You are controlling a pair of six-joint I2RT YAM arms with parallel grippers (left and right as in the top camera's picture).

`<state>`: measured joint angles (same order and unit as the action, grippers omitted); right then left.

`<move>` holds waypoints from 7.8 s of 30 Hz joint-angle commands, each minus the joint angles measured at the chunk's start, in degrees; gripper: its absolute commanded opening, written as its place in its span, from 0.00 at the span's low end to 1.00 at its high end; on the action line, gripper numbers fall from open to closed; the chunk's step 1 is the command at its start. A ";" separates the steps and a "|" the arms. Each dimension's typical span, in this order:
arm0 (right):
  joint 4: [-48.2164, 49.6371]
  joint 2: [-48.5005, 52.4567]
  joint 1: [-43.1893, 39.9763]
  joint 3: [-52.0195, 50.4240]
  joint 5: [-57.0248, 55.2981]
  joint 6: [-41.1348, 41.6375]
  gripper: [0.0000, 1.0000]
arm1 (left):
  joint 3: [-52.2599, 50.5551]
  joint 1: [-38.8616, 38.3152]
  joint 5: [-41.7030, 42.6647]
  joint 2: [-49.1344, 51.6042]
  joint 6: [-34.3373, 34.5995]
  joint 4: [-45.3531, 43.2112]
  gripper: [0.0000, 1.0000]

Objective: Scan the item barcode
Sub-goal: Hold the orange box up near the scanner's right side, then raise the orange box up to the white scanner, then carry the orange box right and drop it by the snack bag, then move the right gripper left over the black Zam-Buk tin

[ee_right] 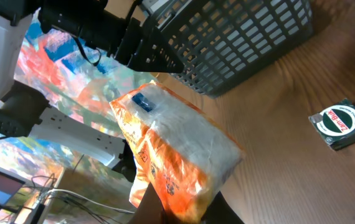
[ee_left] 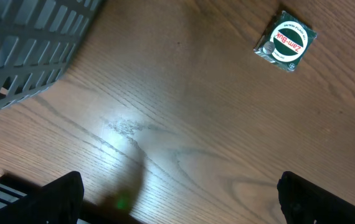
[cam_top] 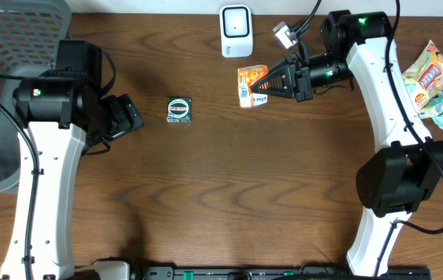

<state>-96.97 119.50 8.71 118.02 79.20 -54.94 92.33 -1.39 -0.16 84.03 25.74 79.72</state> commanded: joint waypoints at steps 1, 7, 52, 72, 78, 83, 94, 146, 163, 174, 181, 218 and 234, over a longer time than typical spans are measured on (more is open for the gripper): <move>0.15 -0.13 -0.09 0.33 0.83 -1.51 0.01 | 0.07 0.04 -0.35 0.31 0.52 0.35 0.98; 0.09 -0.13 -0.09 0.33 0.85 -1.49 0.01 | 0.07 0.02 -0.35 0.31 0.52 0.37 0.98; 0.57 -0.13 -0.02 0.33 0.70 -1.46 0.01 | 0.07 0.04 -0.35 0.31 0.52 0.37 0.98; 26.95 -0.11 3.50 0.33 -35.52 40.30 0.01 | 0.07 0.02 -0.35 0.31 0.52 0.37 0.98; 34.75 0.35 7.63 0.33 -77.31 50.60 0.01 | 0.07 0.04 -0.35 0.31 0.52 0.37 0.98; 33.75 4.61 11.80 0.31 -92.48 50.58 0.01 | 0.07 0.04 -0.35 0.31 0.52 0.37 0.98; 32.83 15.54 16.92 0.33 -108.54 50.62 0.01 | 0.07 0.02 -0.35 0.31 0.52 0.37 0.98; 91.27 23.91 14.58 5.31 -91.60 5.86 0.01 | 0.07 0.04 -0.35 0.31 0.52 0.37 0.98; 88.59 19.12 13.55 5.31 -94.12 14.01 0.01 | 0.07 0.02 -0.35 0.31 0.52 0.37 0.98; 67.52 7.87 -2.38 5.31 -95.38 32.30 0.02 | 0.07 0.04 -0.35 0.31 0.52 0.37 0.98; 49.16 8.74 -17.18 5.27 -100.91 46.01 0.02 | 0.07 0.04 -0.35 0.31 0.52 0.37 0.97; 41.62 1.46 -25.77 5.33 -20.61 54.07 0.99 | 0.07 0.04 -0.35 0.31 0.52 0.37 0.98; 49.59 11.78 12.74 5.29 -59.65 69.05 0.99 | 0.07 0.04 -0.35 0.31 0.52 0.37 0.98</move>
<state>-48.03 129.86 16.58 123.35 33.30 8.88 92.33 -1.39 -0.16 84.03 25.74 79.72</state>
